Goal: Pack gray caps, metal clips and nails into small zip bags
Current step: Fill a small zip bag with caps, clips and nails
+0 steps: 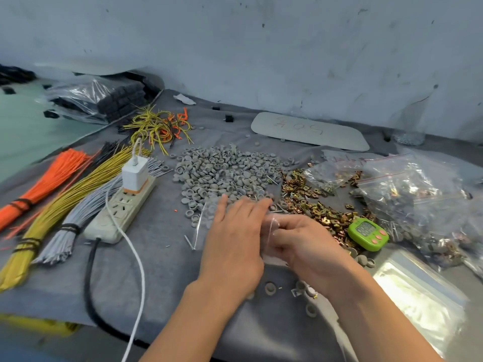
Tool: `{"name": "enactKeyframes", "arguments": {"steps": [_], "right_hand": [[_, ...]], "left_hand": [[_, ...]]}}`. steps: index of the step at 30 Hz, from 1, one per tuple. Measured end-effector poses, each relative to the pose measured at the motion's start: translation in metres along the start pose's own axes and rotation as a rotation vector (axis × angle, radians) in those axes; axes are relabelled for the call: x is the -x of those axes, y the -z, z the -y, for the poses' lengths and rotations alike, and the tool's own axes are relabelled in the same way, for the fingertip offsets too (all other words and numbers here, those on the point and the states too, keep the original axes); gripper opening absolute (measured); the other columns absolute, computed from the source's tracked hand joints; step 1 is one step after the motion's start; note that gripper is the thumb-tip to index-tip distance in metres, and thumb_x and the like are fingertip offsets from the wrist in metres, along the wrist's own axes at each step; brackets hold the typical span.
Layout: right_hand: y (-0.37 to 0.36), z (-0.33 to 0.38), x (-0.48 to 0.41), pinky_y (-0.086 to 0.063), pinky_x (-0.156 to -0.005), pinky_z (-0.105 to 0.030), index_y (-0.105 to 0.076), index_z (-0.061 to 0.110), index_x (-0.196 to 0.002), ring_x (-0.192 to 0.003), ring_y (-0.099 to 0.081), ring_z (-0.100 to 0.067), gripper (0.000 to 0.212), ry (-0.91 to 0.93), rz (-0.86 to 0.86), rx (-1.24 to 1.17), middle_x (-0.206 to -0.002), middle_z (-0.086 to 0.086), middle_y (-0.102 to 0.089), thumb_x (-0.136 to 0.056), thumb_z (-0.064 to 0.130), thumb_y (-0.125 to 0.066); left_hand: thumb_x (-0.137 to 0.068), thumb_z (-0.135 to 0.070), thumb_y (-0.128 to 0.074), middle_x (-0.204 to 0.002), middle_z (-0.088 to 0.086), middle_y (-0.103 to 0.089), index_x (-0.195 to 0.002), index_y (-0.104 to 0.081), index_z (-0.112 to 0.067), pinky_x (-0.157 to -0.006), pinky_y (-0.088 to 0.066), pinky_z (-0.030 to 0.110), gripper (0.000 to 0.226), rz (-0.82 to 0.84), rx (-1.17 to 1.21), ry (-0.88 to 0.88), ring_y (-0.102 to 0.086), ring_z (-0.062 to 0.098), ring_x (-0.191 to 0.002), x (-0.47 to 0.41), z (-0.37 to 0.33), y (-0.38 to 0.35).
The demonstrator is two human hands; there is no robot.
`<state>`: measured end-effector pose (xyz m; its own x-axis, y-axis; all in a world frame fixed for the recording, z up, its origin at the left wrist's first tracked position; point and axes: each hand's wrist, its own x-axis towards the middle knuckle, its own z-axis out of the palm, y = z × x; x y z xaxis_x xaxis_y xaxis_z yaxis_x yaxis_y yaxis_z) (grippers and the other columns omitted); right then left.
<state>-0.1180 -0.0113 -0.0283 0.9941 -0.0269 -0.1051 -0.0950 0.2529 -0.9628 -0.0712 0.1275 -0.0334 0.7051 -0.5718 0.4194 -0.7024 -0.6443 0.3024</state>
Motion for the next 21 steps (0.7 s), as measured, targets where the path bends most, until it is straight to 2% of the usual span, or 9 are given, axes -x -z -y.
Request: {"name": "enactKeyframes", "arguments": {"steps": [4,6,8,9,11,13,14,17,21], "right_hand": [[0.002,0.012,-0.013,-0.062,-0.072,-0.031,-0.083,0.012,-0.076,-0.084,-0.076,-0.029,0.045,0.063,-0.356,0.039,-0.088,-0.015,-0.079,-0.09,-0.016,-0.049],[0.004,0.015,-0.025,-0.06,-0.076,-0.029,-0.084,0.025,-0.08,-0.092,-0.076,-0.019,0.044,0.089,-0.493,0.286,-0.091,0.0,-0.081,-0.093,-0.007,-0.056],[-0.002,0.02,-0.039,-0.062,-0.079,-0.027,-0.081,0.041,-0.094,-0.094,-0.074,-0.009,0.031,0.118,-0.53,0.581,-0.091,0.025,-0.077,-0.095,0.014,-0.066],[-0.008,0.023,-0.048,-0.06,-0.08,-0.025,-0.078,0.045,-0.104,-0.093,-0.074,-0.01,0.023,0.138,-0.494,0.688,-0.093,0.034,-0.073,-0.095,0.026,-0.068],[-0.022,0.027,-0.073,-0.055,-0.088,-0.022,-0.067,0.047,-0.126,-0.105,-0.072,-0.011,0.034,0.155,-0.372,0.952,-0.119,0.031,-0.068,-0.093,0.045,-0.067],[-0.038,0.026,-0.112,-0.035,-0.117,-0.038,-0.054,0.04,-0.146,-0.145,-0.043,-0.018,0.054,0.168,-0.238,1.232,-0.154,0.011,-0.05,-0.094,0.053,-0.062],[-0.05,0.025,-0.133,-0.024,-0.123,-0.044,-0.047,0.035,-0.152,-0.154,-0.027,-0.025,0.062,0.163,-0.165,1.335,-0.163,0.002,-0.04,-0.095,0.056,-0.06],[-0.08,0.021,-0.2,-0.017,-0.126,-0.056,-0.031,0.029,-0.161,-0.156,-0.012,-0.039,0.076,0.128,-0.024,1.559,-0.169,-0.012,-0.023,-0.097,0.062,-0.055],[-0.092,0.011,-0.264,-0.007,-0.124,-0.063,-0.026,0.029,-0.162,-0.157,-0.001,-0.04,0.071,0.063,0.051,1.607,-0.172,-0.011,-0.009,-0.101,0.057,-0.049]], "left_hand": [[-0.07,-0.01,-0.078,-0.125,-0.008,-0.065,-0.143,-0.051,-0.028,-0.126,-0.001,0.03,0.079,-0.151,0.001,0.161,-0.053,0.014,-0.125,-0.002,0.023,0.007],[-0.072,-0.021,-0.082,-0.127,-0.008,-0.063,-0.142,-0.048,-0.032,-0.126,-0.006,0.031,0.079,-0.196,0.034,0.292,-0.051,0.014,-0.126,-0.003,0.037,0.013],[-0.071,-0.028,-0.084,-0.122,-0.007,-0.062,-0.137,-0.048,-0.034,-0.119,-0.032,0.042,0.076,-0.244,0.132,0.441,-0.05,0.018,-0.119,-0.004,0.05,0.021],[-0.07,-0.029,-0.085,-0.119,-0.007,-0.062,-0.134,-0.049,-0.034,-0.108,-0.042,0.043,0.073,-0.284,0.195,0.522,-0.051,0.019,-0.115,-0.005,0.055,0.025],[-0.07,-0.029,-0.085,-0.119,-0.006,-0.061,-0.131,-0.05,-0.033,-0.096,-0.045,0.04,0.07,-0.402,0.32,0.669,-0.053,0.021,-0.114,-0.009,0.062,0.031],[-0.072,-0.027,-0.084,-0.119,-0.006,-0.06,-0.129,-0.049,-0.033,-0.093,-0.044,0.039,0.067,-0.516,0.404,0.757,-0.055,0.023,-0.116,-0.012,0.065,0.034],[-0.074,-0.027,-0.083,-0.119,-0.006,-0.059,-0.129,-0.049,-0.033,-0.093,-0.045,0.039,0.065,-0.558,0.42,0.768,-0.055,0.023,-0.116,-0.013,0.065,0.035],[-0.076,-0.026,-0.081,-0.123,-0.007,-0.059,-0.132,-0.049,-0.032,-0.1,-0.046,0.044,0.065,-0.571,0.362,0.76,-0.053,0.021,-0.118,-0.013,0.065,0.036],[-0.08,-0.026,-0.078,-0.129,-0.001,-0.059,-0.136,-0.047,-0.025,-0.105,-0.04,0.043,0.064,-0.433,0.228,0.743,-0.048,0.023,-0.121,-0.019,0.072,0.031]]}}
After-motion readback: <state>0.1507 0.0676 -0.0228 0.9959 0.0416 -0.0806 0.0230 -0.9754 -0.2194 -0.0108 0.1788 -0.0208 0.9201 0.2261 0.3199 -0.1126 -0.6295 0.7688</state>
